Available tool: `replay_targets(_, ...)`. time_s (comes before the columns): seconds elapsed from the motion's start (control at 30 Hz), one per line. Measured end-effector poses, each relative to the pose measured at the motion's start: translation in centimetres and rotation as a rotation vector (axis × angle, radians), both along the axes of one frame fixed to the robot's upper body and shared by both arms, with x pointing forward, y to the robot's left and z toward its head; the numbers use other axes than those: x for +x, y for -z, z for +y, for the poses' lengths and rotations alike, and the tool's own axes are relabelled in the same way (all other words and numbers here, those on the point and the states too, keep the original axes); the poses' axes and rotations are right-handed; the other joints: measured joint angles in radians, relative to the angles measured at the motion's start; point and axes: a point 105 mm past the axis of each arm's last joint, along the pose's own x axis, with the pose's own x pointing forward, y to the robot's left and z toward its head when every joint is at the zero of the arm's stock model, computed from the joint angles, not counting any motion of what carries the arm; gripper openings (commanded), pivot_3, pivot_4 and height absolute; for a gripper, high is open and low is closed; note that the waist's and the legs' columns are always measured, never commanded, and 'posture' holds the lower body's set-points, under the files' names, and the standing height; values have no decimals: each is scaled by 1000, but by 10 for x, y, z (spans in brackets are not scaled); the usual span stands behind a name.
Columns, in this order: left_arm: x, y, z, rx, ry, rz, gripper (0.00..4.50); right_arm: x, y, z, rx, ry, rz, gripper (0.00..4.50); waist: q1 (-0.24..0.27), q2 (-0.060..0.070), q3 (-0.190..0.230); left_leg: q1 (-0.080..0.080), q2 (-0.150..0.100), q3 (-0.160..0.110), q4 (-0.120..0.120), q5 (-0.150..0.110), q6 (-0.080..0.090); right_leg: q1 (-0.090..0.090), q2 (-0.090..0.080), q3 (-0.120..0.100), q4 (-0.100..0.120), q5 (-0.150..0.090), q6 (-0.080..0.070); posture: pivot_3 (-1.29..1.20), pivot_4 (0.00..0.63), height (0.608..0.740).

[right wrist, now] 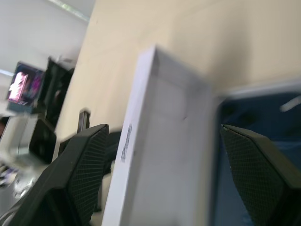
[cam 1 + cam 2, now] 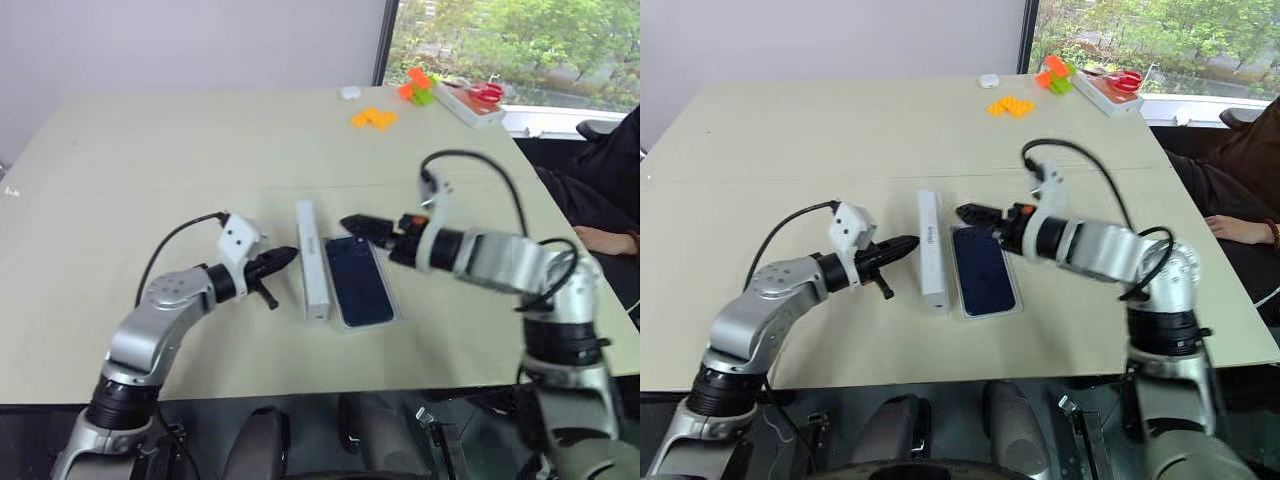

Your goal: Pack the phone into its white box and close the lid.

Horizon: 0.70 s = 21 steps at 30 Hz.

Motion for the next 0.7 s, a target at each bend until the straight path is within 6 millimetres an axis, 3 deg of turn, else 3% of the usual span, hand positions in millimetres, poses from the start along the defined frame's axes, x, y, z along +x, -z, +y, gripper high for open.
replay_targets(0.1, -8, 0, -29, -17, 93, 13, 0, 10, 1, -14, -54, 36, -21, 3954, -2, 0, 0, -1, 0, 1, 0, -2, 3, 0, 0, 1, 0, 0, 1, 0, 150, 740)
replay_targets(0.2, -17, 3, -45, -3, 154, 14, 0, 19, 5, -26, -120, 72, -48, 3954, -3, 0, 0, -4, 0, 2, 0, -2, 4, 0, 0, 3, 0, -1, 1, 0, 150, 740)
replay_targets(0.33, -13, -1, -43, -47, 113, 35, 0, 24, 12, -39, -257, 81, -98, 3954, -2, 0, 0, -3, 0, 2, 0, -2, 4, 0, 0, 3, 0, -1, 2, 0, 150, 740)
replay_targets(0.43, 3, -15, -23, -140, -28, 52, 0, 25, 20, -45, -427, 53, -171, 3954, -3, 0, 0, 1, 0, 2, 0, -2, 4, -1, 1, 2, 0, -1, 2, 0, 150, 740)
replay_targets(0.53, 21, -26, 17, -172, -215, 46, 0, 23, 22, -46, -555, 3, -255, 3138, -5, 1, 0, 2, 1, 2, 0, -2, 4, -1, 2, 1, 0, -1, 2, 0, 150, 740)
replay_targets(0.6, 23, -20, 40, -125, -297, 54, 0, 22, 24, -47, -628, -31, -309, 2060, -4, 1, 0, 2, 1, 2, 0, -2, 4, -1, 2, 1, 0, -2, 2, 0, 150, 740)
replay_targets(0.7, 18, -1, 47, -36, -308, 110, 0, 19, 28, -46, -736, -98, -391, 404, 2, 0, 0, 1, 0, 2, 0, -2, 4, -1, 0, 1, 0, -2, 3, 0, 150, 740)
